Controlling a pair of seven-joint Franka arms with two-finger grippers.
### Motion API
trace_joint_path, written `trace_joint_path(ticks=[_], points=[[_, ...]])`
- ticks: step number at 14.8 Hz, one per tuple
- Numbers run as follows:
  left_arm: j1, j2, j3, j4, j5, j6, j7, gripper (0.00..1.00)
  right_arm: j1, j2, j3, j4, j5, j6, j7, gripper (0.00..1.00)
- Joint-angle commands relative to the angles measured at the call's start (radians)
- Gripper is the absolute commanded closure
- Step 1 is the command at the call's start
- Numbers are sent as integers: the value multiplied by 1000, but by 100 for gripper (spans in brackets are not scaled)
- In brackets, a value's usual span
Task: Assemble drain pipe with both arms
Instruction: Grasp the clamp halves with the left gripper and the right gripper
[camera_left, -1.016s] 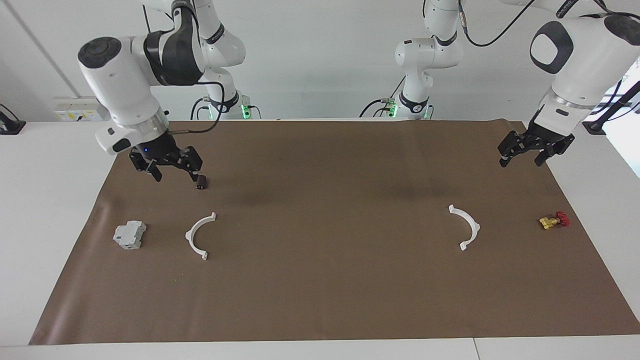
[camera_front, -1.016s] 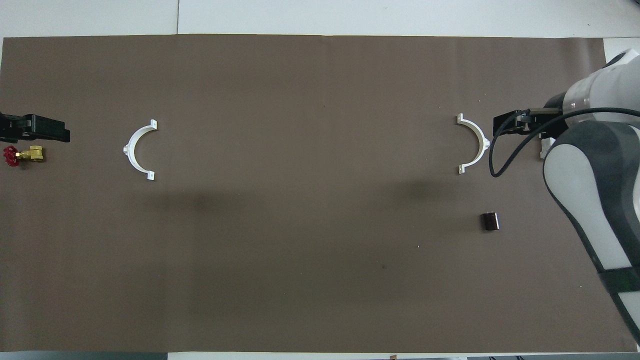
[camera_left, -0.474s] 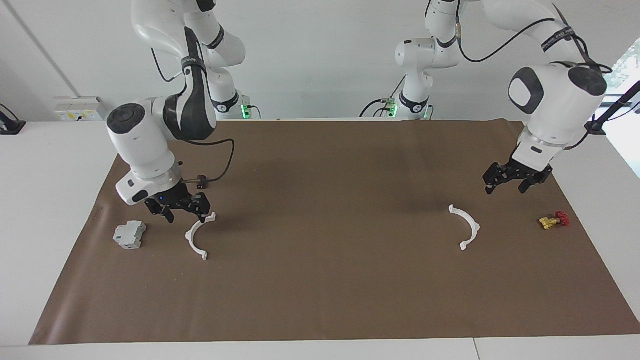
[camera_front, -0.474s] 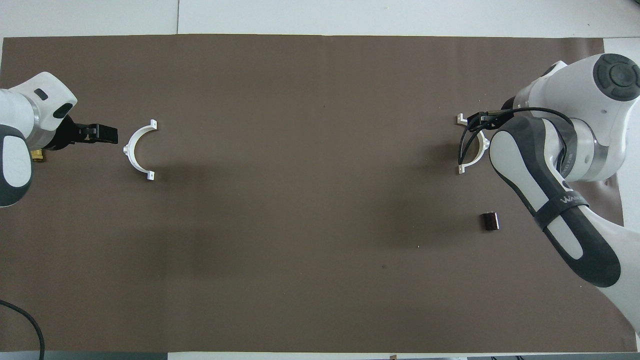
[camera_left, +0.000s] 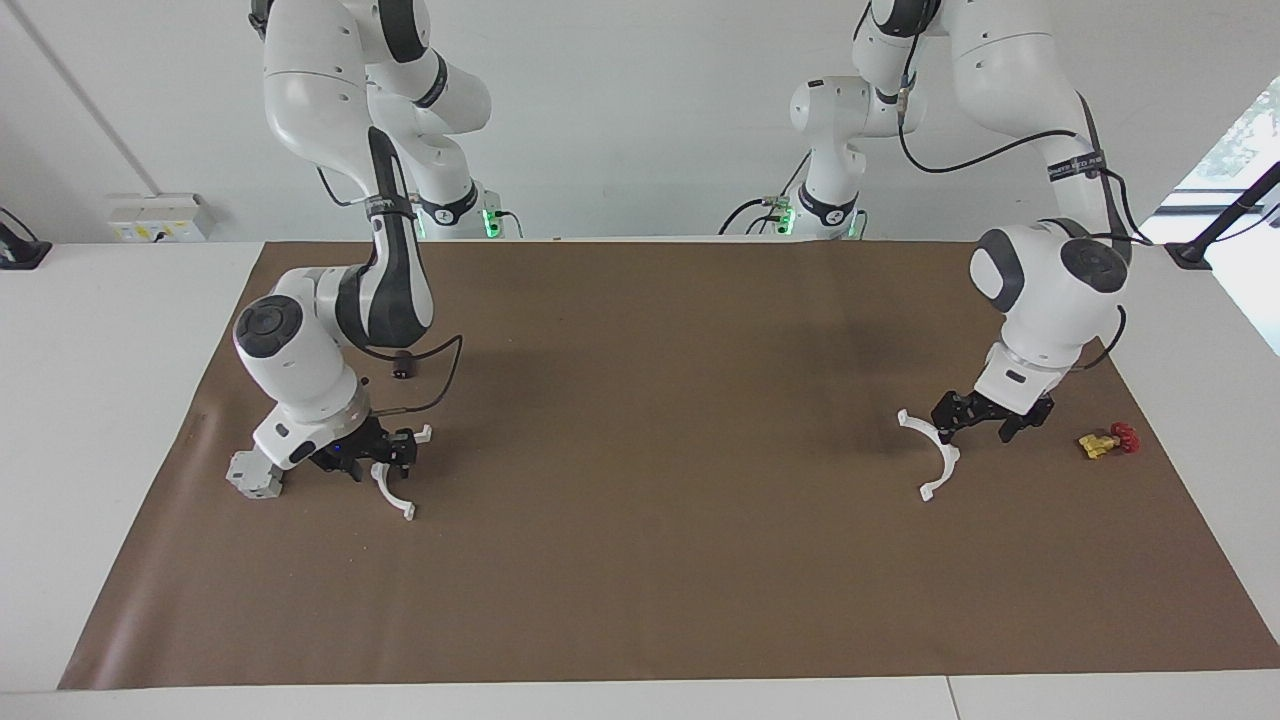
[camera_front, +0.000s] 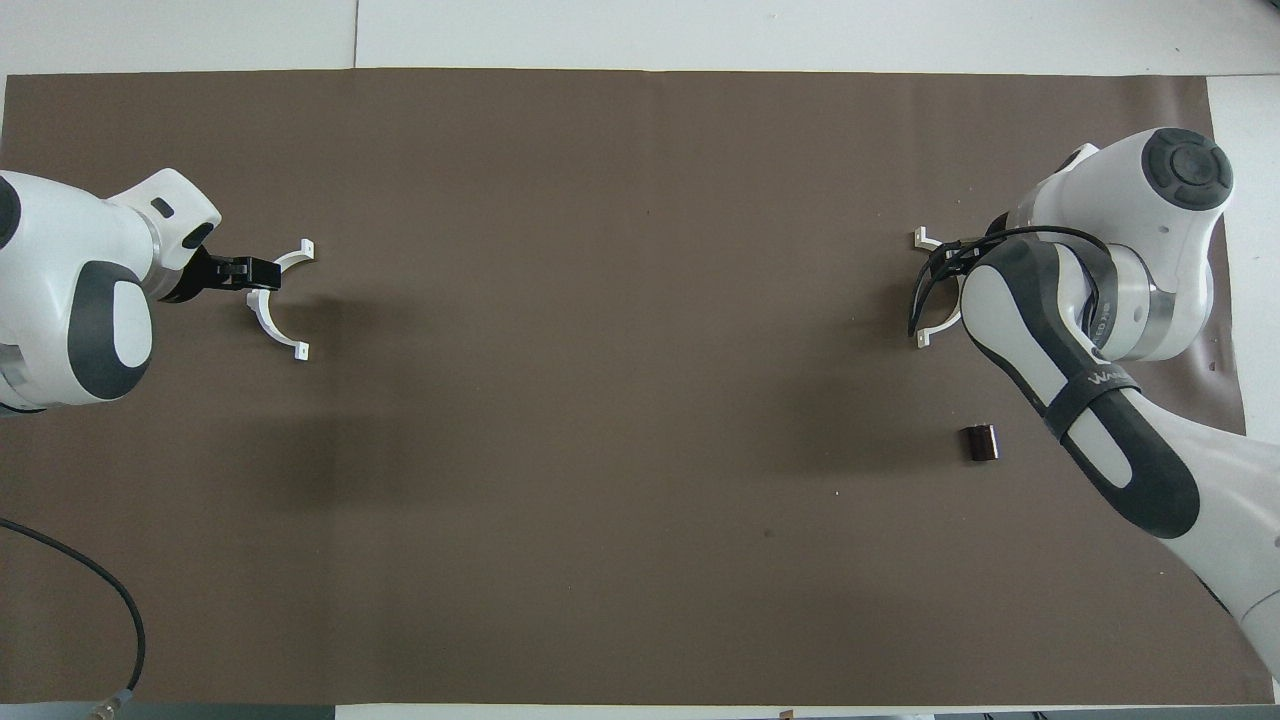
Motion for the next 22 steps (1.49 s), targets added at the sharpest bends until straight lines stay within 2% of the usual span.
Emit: trace_joint_path(ticks=[1,4,5,6,7,8,9,10,13,14,18,20,22], points=[[-6,24,4,-21,3,59,-5,2,-7,-22,4,-69,28,69,-35,35],[0,21,4,-78,3,117,-5,6,-10,-23,2,-82,28,76,-54,35],[0,18,4,-87,3,122,-8,12,-16,-25,2,-88,28,76,-58,35],[-3,17,4,-90,3,122,-14,26,-28,-26,4,-91,28,76,-74,35],[-4,17,4,-90,3,116,-16,46,-36,-26,4,-91,28,73,-87,35],[-6,17,4,-90,3,113,-19,74,-36,-26,2,-92,28,73,-91,35],[-6,17,4,-90,3,114,-28,89,-36,-26,2,-92,28,70,-92,35],[-6,15,4,-89,3,113,-38,100,-34,-28,2,-92,28,69,-91,37],[-6,12,4,-83,1,111,-69,100,-33,-28,4,-100,28,73,-89,46],[-1,3,4,-80,3,106,-69,100,-33,-28,2,-100,28,76,-89,52],[2,-40,4,-77,1,102,-69,100,-24,-28,2,-88,26,64,-88,98],[5,-63,4,-77,1,59,-63,100,-21,-26,4,-51,26,29,-85,100],[6,-84,4,-75,3,36,-63,100,-4,-25,14,42,26,-90,-56,100]])
